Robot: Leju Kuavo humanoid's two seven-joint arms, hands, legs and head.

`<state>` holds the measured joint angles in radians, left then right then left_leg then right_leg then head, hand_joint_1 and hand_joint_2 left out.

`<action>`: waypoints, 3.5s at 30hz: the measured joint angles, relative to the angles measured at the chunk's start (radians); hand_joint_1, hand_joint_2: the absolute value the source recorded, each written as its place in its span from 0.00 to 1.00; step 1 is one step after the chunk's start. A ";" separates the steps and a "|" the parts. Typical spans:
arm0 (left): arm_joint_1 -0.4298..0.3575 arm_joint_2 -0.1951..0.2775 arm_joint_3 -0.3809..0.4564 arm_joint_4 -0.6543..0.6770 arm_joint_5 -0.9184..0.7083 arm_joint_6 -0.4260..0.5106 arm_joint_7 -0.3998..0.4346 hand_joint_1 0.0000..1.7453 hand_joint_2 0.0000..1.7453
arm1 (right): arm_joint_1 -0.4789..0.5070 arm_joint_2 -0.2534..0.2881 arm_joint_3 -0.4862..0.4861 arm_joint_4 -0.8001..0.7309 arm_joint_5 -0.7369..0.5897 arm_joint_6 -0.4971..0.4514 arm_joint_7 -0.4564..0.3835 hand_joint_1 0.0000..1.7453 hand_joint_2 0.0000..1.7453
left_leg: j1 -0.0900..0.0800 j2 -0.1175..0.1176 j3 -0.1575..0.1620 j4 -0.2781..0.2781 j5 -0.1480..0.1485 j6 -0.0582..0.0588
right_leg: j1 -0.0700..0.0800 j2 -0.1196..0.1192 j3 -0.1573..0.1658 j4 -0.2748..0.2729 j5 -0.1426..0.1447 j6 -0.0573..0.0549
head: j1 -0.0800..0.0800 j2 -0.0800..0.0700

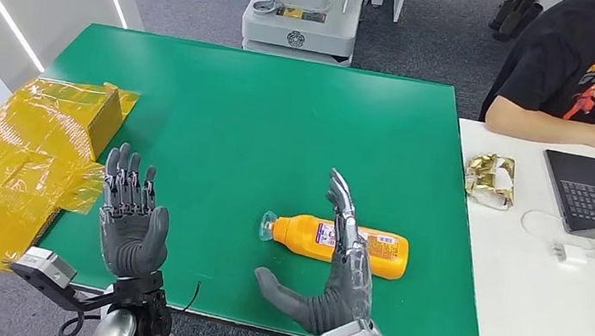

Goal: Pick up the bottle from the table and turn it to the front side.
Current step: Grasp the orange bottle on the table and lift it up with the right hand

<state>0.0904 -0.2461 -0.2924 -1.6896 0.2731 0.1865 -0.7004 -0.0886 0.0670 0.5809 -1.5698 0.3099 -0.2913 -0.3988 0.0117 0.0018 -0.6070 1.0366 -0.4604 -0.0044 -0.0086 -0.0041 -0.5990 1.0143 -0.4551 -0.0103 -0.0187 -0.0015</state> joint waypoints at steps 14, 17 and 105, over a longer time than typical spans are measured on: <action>0.007 0.006 0.014 0.000 0.021 -0.022 0.000 0.00 1.00 | -0.023 -0.140 -0.097 0.022 0.444 0.200 0.331 0.00 1.00 | 0.000 -0.001 0.000 0.000 0.000 0.000 | 0.000 -0.001 0.000 0.000 0.000 0.000 | 0.000 0.000; 0.007 0.009 0.014 0.000 0.023 -0.029 0.000 0.00 1.00 | -0.025 -0.187 -0.112 0.017 0.487 0.245 0.360 0.00 1.00 | -0.001 -0.001 0.000 0.001 -0.001 0.001 | 0.000 -0.001 0.000 0.000 0.000 0.000 | 0.000 0.000; -0.122 0.049 0.012 0.088 0.110 -0.022 0.000 0.00 1.00 | -0.900 -0.291 0.537 0.809 0.122 0.677 0.218 0.00 1.00 | -0.001 -0.001 -0.002 0.003 0.003 0.004 | -0.001 0.000 0.000 -0.001 0.003 0.003 | 0.000 0.000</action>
<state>-0.0316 -0.1976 -0.2800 -1.6019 0.3836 0.1643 -0.7000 -0.9883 -0.2241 1.1184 -0.7607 0.4318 0.3862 -0.1811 0.0109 0.0011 -0.6087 1.0397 -0.4579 -0.0006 -0.0093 -0.0044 -0.5993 1.0136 -0.4516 -0.0073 -0.0190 -0.0015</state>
